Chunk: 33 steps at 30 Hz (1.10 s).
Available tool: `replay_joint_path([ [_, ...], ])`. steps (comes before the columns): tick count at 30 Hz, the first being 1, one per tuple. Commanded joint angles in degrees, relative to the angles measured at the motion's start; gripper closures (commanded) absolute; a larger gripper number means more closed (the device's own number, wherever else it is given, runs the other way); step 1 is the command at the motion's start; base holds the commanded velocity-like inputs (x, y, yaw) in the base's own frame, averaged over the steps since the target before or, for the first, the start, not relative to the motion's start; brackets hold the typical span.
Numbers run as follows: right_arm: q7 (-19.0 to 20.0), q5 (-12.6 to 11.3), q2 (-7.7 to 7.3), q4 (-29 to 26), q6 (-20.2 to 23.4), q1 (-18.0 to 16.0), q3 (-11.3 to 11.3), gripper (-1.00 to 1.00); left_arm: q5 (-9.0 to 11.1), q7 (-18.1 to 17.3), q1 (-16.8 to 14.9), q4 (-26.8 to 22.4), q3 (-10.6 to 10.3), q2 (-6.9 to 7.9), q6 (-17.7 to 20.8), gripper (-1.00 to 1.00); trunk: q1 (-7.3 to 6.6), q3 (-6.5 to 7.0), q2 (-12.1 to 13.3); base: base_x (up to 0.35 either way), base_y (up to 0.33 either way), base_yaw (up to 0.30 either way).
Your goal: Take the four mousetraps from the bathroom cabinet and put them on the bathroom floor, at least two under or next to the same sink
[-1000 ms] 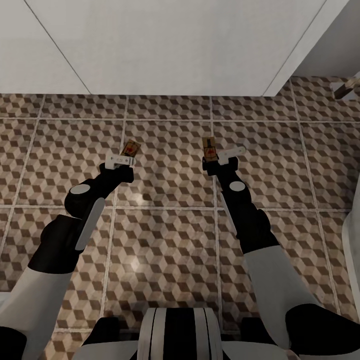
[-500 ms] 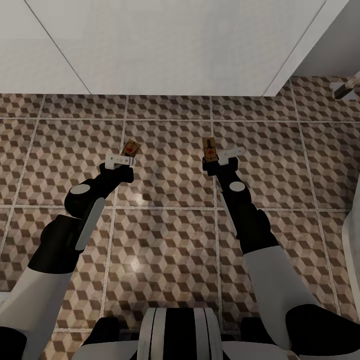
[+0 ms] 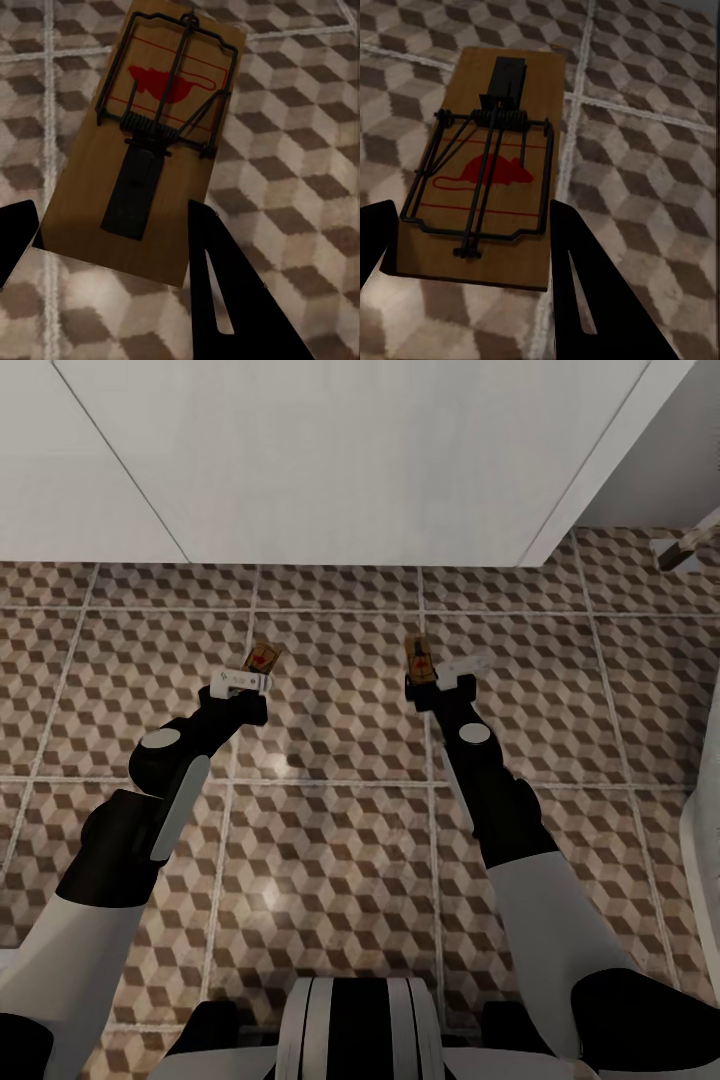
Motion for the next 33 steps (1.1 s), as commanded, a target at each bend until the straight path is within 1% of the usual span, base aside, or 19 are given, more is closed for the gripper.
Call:
replay_joint_path([
  [1, -0.14, 0.22, -0.03, -0.05, 0.38, -0.02, 0.10, 1.00, 0.53, 0.37, -0.03, -0.06, -0.10, 0.05, 0.24, 1.00, -0.03, 0.20, 0.00, 0.000, 0.000, 0.000],
  [2, -0.14, 0.22, -0.04, -0.03, 0.38, -0.02, 0.10, 1.00, 0.52, 0.37, -0.03, -0.06, -0.10, 0.05, 0.24, 1.00, -0.05, 0.42, 0.02, 0.000, 0.000, 0.000],
  [10, -0.07, 0.37, -0.07, 0.76, 0.46, -0.02, 0.16, 1.00, 0.59, 0.37, 0.02, 0.02, -0.10, 0.05, 0.31, 1.00, -0.05, 0.42, 0.02, 0.000, 0.000, 0.000],
  [15, -0.03, 0.38, -0.12, 1.11, 0.46, -0.02, 0.12, 1.00, 0.60, 0.37, 0.94, 0.03, -0.10, 0.05, 0.32, 1.00, -0.05, 0.42, 0.02, 0.000, 0.000, 0.000],
  [20, 0.00, 0.39, -0.12, 1.15, 0.46, -0.02, 0.16, 1.00, 0.60, 0.37, 1.09, -0.05, -0.10, 0.05, 0.89, 1.00, -0.05, 0.42, 0.02, 0.000, 0.000, 0.000],
  [29, -0.04, 0.47, -0.07, 1.16, 0.46, -0.02, 0.18, 1.00, 0.60, 0.37, 1.11, -0.06, -0.10, 0.05, 1.63, 1.00, 0.18, -1.57, -0.10, 0.000, 0.000, 0.000],
  [33, -0.05, 0.60, -0.07, 1.16, 0.46, -0.02, 0.18, 1.00, 0.60, 0.37, 1.10, -0.06, -0.10, 0.05, 1.62, 1.00, 0.28, -1.57, -0.16, 0.000, 0.000, 0.000],
])
